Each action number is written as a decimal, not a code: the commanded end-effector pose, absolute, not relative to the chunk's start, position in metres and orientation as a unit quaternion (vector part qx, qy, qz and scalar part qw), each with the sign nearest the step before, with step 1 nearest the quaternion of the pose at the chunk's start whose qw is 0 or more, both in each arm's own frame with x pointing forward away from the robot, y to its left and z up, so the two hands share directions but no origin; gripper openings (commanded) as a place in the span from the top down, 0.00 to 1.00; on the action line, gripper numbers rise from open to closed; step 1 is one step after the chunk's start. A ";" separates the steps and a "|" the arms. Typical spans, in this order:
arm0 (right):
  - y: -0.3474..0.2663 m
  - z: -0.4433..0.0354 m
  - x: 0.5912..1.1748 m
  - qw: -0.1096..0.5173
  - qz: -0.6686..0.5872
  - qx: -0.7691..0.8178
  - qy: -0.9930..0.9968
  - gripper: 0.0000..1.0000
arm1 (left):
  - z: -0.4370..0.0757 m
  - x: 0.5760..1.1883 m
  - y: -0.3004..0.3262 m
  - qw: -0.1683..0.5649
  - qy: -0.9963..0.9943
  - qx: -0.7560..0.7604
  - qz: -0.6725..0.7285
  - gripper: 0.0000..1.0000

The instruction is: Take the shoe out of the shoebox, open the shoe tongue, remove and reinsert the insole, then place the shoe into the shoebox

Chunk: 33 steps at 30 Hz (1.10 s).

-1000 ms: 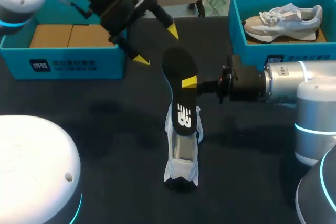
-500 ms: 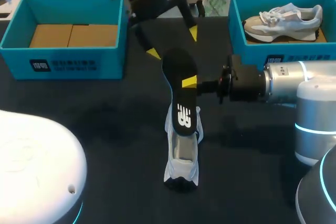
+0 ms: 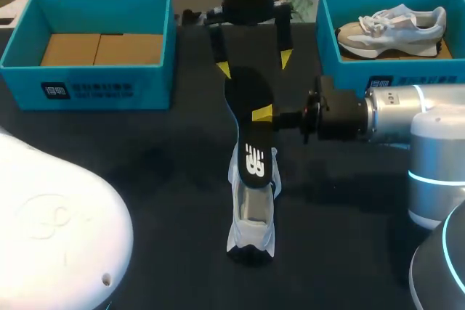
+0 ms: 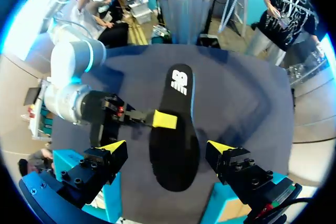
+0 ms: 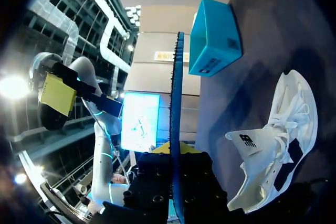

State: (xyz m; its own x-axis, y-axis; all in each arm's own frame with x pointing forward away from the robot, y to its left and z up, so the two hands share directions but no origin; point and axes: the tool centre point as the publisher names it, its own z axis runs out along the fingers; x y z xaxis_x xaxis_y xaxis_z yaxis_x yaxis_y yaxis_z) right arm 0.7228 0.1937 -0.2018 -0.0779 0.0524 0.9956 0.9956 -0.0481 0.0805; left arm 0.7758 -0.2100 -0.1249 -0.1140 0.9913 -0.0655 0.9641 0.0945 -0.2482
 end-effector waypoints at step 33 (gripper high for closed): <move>0.195 -0.202 0.722 0.453 -0.520 -0.506 -0.519 1.00 | -0.108 0.774 -0.178 -0.232 -0.702 -0.602 0.302 0.00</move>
